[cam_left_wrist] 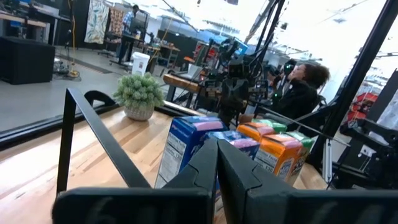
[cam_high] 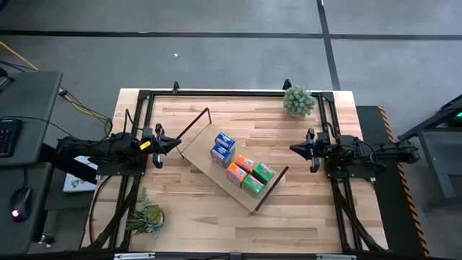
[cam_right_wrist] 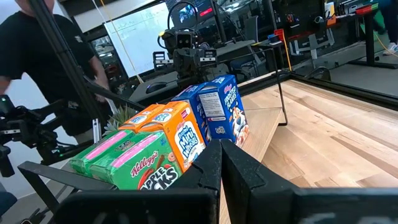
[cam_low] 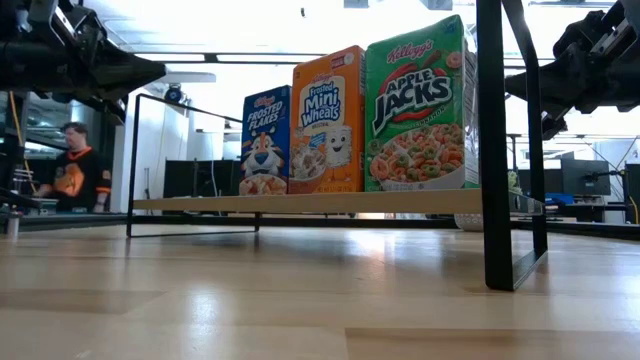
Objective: Stack cereal on shelf
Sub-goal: Return to Home Position
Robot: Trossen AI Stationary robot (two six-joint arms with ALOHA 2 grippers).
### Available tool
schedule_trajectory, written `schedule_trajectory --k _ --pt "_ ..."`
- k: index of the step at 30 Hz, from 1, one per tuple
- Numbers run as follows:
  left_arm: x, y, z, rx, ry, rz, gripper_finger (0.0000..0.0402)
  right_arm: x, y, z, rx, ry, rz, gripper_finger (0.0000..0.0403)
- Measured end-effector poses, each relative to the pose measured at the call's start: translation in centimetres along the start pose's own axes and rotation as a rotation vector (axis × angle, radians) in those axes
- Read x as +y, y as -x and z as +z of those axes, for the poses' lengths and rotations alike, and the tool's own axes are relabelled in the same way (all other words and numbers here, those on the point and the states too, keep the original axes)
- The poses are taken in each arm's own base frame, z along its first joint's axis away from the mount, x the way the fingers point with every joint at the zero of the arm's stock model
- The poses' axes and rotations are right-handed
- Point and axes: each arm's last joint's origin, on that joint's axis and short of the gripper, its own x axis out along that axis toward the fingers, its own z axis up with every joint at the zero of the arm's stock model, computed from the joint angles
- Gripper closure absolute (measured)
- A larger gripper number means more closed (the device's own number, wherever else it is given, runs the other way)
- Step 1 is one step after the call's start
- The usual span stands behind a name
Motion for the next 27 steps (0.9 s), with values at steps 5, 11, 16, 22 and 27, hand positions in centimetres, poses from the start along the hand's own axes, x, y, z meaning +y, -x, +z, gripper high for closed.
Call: schedule_trajectory --k 5,11,16,22,27 --pt "0.0 0.0 0.0 0.0 0.0 0.0 0.0398 0.0 0.0 0.0 0.0 0.0 0.0 0.0402" --pt "-0.1 0.0 -0.1 0.02 -0.005 -0.028 0.0398 0.0 0.0 0.0 0.0 0.0 0.0 0.0402" --pt "-0.4 0.1 -1.0 0.132 -0.19 -0.225 0.0398 0.0 0.0 0.0 0.0 0.0 0.0 0.0402" --pt "-0.5 0.2 -1.0 0.122 -0.263 -0.259 0.0398 0.0 0.0 0.0 0.0 0.0 0.0 0.0402" --pt "-0.5 0.2 -1.0 0.116 -0.262 -0.255 0.0398 0.0 0.0 0.0 0.0 0.0 0.0 0.0402"
